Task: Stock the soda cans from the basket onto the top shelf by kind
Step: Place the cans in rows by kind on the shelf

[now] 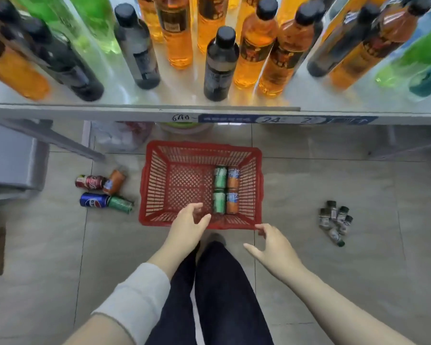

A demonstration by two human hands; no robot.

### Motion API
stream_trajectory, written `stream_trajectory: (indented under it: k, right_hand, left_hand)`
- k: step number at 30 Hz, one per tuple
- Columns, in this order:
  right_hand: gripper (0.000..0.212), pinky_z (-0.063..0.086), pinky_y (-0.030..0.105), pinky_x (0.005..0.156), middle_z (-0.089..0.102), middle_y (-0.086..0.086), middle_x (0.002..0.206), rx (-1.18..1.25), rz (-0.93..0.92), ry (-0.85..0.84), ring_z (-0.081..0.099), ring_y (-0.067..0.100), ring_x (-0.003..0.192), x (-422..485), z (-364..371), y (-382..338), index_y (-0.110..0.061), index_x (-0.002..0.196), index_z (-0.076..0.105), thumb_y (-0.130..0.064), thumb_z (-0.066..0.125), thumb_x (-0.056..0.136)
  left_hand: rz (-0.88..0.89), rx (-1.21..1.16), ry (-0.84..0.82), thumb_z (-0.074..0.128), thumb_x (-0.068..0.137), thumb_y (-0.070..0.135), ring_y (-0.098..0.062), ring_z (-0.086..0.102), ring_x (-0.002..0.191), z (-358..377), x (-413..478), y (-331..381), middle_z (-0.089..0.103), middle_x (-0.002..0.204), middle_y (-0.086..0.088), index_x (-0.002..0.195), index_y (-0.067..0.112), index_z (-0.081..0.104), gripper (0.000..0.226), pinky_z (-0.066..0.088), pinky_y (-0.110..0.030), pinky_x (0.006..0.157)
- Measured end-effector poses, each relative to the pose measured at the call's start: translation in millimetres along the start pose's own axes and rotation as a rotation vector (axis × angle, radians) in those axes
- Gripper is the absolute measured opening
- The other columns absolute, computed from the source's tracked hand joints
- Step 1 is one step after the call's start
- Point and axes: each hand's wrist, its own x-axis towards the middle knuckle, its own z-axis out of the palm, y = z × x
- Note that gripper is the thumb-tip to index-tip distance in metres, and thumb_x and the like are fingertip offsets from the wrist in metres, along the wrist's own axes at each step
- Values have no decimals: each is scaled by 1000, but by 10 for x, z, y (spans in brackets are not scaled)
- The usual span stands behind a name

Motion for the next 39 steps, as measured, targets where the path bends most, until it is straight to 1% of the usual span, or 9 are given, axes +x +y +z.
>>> stream_trajectory:
  k: [4,7,12,16,19,23,29,32,39]
  right_hand:
    - [55,42,26,94,57,3,124,43,-7,-96,53,21,117,1256,549,282,-13,125,50,-41,65,81]
    - [50,42,27,84,59,7,122,-45,-8,-185,55,26,112,2290,934,382,-10,123,53,-42,60,86]
    - [49,24,23,46,40,7,65,-176,83,-214,44,19,64,3679,1582,571,-9,60,38,-45,47,92]
    - [47,46,33,82,62,17,115,-166,126,-121,59,29,109,4211,1962,627,3,111,58,-39,54,90]
    - [50,47,32,86,59,16,120,-118,134,-64,57,27,112,4364,2142,629,2,117,54,-39,56,89]
    - [82,47,34,88,54,15,125,-43,197,-78,55,27,116,4456,2282,589,3,134,32,-51,61,81]
    - [97,46,32,92,47,16,133,49,244,-103,53,26,120,4527,2377,505,7,137,19,-50,68,75]
    - [94,44,31,95,44,14,134,73,253,-100,50,24,122,4458,2298,488,3,135,24,-45,73,72]
    - [93,47,31,91,51,8,126,64,157,-155,53,23,115,3705,1723,363,-2,135,30,-40,78,65]
  left_hand:
    - [-50,40,-73,56,90,29,-22,51,119,439,1236,-512,54,131,-8,132,9,44,48,39,-27,98]
    - [-49,94,-119,54,92,25,-27,55,112,778,2188,-812,57,124,-13,132,3,41,48,42,-15,73]
    - [32,207,-180,53,93,24,-14,52,100,1344,3539,-1219,54,106,-1,128,-1,44,44,35,-4,58]
    - [78,163,-138,61,82,37,-25,60,108,1669,4293,-1461,63,116,-9,118,7,59,47,44,-23,86]
    - [61,153,-112,65,80,43,-24,61,104,1753,4541,-1475,65,114,-7,117,13,60,48,46,-27,88]
    - [-12,95,-82,65,42,75,-22,65,92,1805,4763,-1525,67,107,-6,113,12,59,95,54,-41,83]
    - [-52,33,-80,78,67,40,-16,63,79,1748,4757,-1452,68,91,-4,96,7,67,45,52,-28,65]
    - [-33,35,-48,78,67,39,-12,61,74,1644,4670,-1408,65,88,-1,96,10,67,42,44,-21,57]
    - [65,24,71,81,63,37,-12,60,91,1000,3796,-1084,62,102,3,110,12,53,61,44,-24,76]
